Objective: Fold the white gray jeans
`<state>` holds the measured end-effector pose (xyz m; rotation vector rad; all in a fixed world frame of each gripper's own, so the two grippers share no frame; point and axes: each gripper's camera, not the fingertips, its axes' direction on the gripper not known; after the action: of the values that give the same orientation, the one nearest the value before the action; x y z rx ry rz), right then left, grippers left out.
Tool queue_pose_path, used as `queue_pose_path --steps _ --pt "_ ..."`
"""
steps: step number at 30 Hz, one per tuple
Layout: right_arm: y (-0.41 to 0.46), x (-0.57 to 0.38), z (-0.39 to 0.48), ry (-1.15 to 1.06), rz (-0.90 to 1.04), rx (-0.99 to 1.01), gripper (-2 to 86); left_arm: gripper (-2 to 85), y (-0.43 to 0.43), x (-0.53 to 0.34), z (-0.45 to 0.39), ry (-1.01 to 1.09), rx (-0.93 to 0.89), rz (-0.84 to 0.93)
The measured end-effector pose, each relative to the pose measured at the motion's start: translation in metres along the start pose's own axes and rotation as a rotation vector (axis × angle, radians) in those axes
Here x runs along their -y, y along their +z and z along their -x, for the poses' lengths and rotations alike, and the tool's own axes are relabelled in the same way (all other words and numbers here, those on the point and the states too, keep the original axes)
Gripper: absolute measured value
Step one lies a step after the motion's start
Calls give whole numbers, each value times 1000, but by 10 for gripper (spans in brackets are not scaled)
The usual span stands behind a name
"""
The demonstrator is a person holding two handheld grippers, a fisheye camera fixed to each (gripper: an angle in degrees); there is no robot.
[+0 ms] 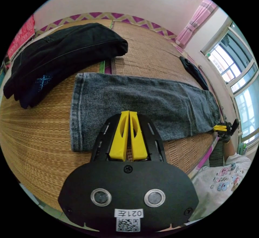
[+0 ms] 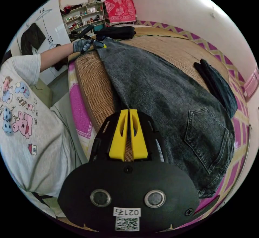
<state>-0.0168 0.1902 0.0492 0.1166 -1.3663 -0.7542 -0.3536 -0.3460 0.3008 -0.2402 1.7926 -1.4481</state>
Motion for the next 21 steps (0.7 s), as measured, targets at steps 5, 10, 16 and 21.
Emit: queue_pose_path --steps 5,10,16,21 --pt "7 -10 9 41 -21 3 -4 -9 7 14 19 -21 -9 -4" --pt "13 -17 11 74 -44 11 -4 -9 11 21 36 -39 -28 -14" --pt "18 -21 18 59 -41 -18 -4 -6 -39 -3 54 -102 31 -258" --pt "19 -27 15 67 -41 -4 -3 50 -80 -57 109 -385 -50 -377"
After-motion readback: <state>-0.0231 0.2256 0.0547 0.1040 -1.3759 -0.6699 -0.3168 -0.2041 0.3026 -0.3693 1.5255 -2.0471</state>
